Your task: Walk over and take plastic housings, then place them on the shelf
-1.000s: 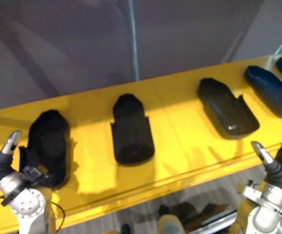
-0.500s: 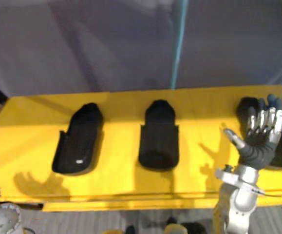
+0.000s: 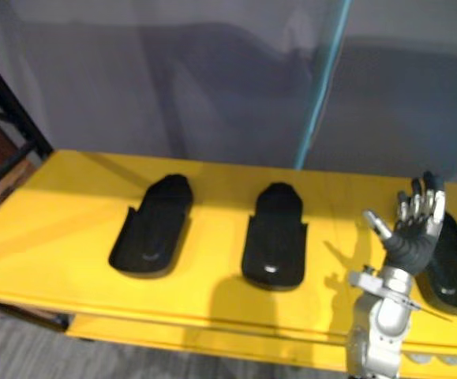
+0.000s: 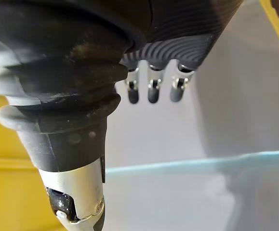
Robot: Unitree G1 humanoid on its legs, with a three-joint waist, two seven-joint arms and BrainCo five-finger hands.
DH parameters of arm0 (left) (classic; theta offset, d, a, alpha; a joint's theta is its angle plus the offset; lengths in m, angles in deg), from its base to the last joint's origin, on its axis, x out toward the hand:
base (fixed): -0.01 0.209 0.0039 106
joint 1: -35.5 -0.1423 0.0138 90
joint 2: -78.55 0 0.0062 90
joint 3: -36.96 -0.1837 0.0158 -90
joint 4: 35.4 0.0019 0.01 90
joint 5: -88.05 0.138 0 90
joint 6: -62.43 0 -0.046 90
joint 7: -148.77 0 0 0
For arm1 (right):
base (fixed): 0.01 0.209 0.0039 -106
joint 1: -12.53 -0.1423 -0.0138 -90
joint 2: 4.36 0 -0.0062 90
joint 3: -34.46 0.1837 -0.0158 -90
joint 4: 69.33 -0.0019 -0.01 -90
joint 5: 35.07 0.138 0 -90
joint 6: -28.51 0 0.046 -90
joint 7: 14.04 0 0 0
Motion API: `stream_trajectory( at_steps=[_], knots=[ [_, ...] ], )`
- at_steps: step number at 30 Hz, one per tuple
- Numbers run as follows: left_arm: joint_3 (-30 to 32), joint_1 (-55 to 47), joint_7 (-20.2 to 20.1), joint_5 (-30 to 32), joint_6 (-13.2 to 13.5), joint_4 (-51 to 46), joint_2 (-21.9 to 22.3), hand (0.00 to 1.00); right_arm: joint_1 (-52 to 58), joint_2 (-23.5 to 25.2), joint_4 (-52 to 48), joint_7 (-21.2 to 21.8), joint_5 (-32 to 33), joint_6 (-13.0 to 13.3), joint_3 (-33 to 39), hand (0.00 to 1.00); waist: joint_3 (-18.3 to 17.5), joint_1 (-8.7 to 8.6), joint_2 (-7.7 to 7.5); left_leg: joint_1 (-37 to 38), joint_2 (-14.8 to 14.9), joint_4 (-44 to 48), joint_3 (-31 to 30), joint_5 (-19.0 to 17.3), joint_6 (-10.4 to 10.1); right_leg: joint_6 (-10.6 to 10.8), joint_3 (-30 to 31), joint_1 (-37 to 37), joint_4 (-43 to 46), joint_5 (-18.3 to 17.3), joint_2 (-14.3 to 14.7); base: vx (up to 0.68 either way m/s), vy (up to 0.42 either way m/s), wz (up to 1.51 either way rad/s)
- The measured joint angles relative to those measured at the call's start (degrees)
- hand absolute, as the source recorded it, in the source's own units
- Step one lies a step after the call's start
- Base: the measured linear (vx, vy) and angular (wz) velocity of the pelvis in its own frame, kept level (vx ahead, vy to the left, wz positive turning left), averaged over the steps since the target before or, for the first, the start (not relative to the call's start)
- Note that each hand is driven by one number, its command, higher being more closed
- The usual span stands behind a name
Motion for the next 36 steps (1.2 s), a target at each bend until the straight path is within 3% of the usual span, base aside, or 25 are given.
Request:
stream_trajectory(
  at_steps=[5, 7, 9, 10, 12, 14, 22, 27, 31, 33, 35, 36],
  knots=[
    [0.67, -0.18, -5.11, -6.36, -0.83, 11.00, -0.11, 0.00, -0.03, -0.03, 0.02, -0.28, 0.04, -0.50, 1.93, 0.00, 0.32, -0.83, 0.42, 0.02, -0.06, 0.02, 0.19, -0.11, 0.13, 0.11, 0.17, -0.10, 0.18, -0.18, -0.09, 0.00, 0.000, 0.00],
    [0.38, -0.13, -14.54, -9.31, -3.69, 15.14, -0.11, 0.00, -0.14, -0.14, 0.04, -0.52, 0.21, -0.89, 1.93, 0.00, 0.46, -1.27, 0.58, 0.02, -0.02, 0.03, 0.38, -0.21, 0.28, 0.12, 0.29, -0.16, 0.18, -0.19, -0.07, 0.00, 0.002, -0.02],
    [-0.27, 0.31, -21.42, -10.71, -4.82, 17.15, -0.13, 0.00, -0.15, -0.20, 0.06, -0.54, 0.53, -1.79, 1.94, 0.00, 0.59, -1.41, 0.82, 0.01, 0.00, 0.01, 0.54, -0.27, 0.35, 0.19, 0.41, -0.25, 0.18, -0.23, -0.06, 0.00, 0.004, -0.04],
    [-2.35, 0.59, -28.65, -10.73, -5.30, 18.34, -0.18, 0.00, -0.14, -0.22, 0.13, -0.52, 0.53, -2.66, 1.93, 0.00, 0.71, -1.50, 0.92, 0.01, 0.02, -0.05, 0.63, -0.29, 0.37, 0.33, 0.46, -0.35, 0.25, -0.31, -0.05, 0.00, 0.000, 0.00],
    [-5.47, 1.21, -33.98, -10.75, -5.34, 18.84, -0.23, 0.00, -0.15, -0.32, 0.13, -0.48, 0.49, -2.91, 1.94, 0.00, 1.02, -1.55, 0.95, 0.01, 0.01, -0.08, 0.66, -0.29, 0.37, 0.41, 0.49, -0.53, 0.64, -0.47, -0.11, 0.00, 0.000, 0.00],
    [-10.87, 2.40, -39.68, -14.67, -5.66, 18.95, -0.32, 0.00, -0.39, -0.66, 0.12, -0.34, -0.27, -2.89, 1.90, 0.00, 1.92, -1.68, 0.87, 0.02, 0.00, 0.16, 1.22, -0.44, 0.32, 0.39, 1.05, -1.46, 2.15, -1.02, -0.33, 0.02, 0.011, -0.11],
    [-18.80, 3.38, -43.75, -19.11, -6.55, 19.43, -0.90, 0.00, 0.43, -1.77, -0.48, 0.51, -0.67, -2.73, 1.67, 0.00, 6.01, -3.05, 0.62, -1.32, 0.12, 6.33, 4.76, -2.86, -0.19, -0.24, 3.70, -4.33, 9.18, -4.70, -0.77, 0.00, -0.007, -0.15],
    [-24.90, 6.10, -43.31, -19.26, -6.39, 18.36, -1.26, 0.00, 2.36, -4.07, -0.57, 3.68, -1.10, -1.70, 1.60, 0.00, 8.82, -3.19, 0.79, -3.97, 0.81, 11.16, 4.73, -3.85, -1.07, -1.81, 3.26, -6.87, 14.50, -7.84, -0.79, -0.08, -0.070, 0.08],
    [-25.19, 5.32, -42.99, -18.91, -6.42, 18.25, -1.21, 0.00, 2.41, -4.89, -0.86, 4.63, 0.50, -1.54, 1.60, 0.00, 10.29, -3.09, 0.51, -5.04, 1.50, 18.17, 6.62, -3.82, -1.02, -2.76, 3.09, -5.07, 15.88, -9.16, -0.78, -0.06, -0.076, 0.01],
    [-25.19, 4.02, -42.99, -18.40, -6.44, 18.18, -1.20, 0.00, 2.36, -5.75, -0.88, 4.44, 0.47, -1.49, 1.70, 0.00, 10.00, -3.11, 0.77, -6.16, 1.76, 20.82, 8.62, -3.09, -0.13, -2.95, 3.19, -4.86, 15.90, -9.26, -0.97, -0.05, -0.038, -0.07],
    [-24.89, 2.86, -43.02, -16.41, -6.67, 18.38, -1.11, 0.00, 2.45, -6.10, -0.88, 3.44, 0.48, -0.65, 3.61, 0.00, 8.91, -4.05, -1.03, -6.97, -0.46, 19.41, 10.05, 0.89, 0.99, -3.03, 2.77, -6.14, 15.20, -8.53, -4.59, -0.06, 0.013, 0.20],
    [-24.82, 2.88, -43.04, -16.36, -6.71, 18.60, -1.12, 0.00, 2.17, -6.12, -0.90, 3.35, 0.52, -0.37, 4.70, 0.00, 8.65, -4.52, -0.90, -7.99, 0.46, 21.56, 10.95, 0.09, 2.26, -2.93, 2.29, -6.28, 14.76, -8.15, -5.01, -0.07, 0.024, 0.30]
  ],
)
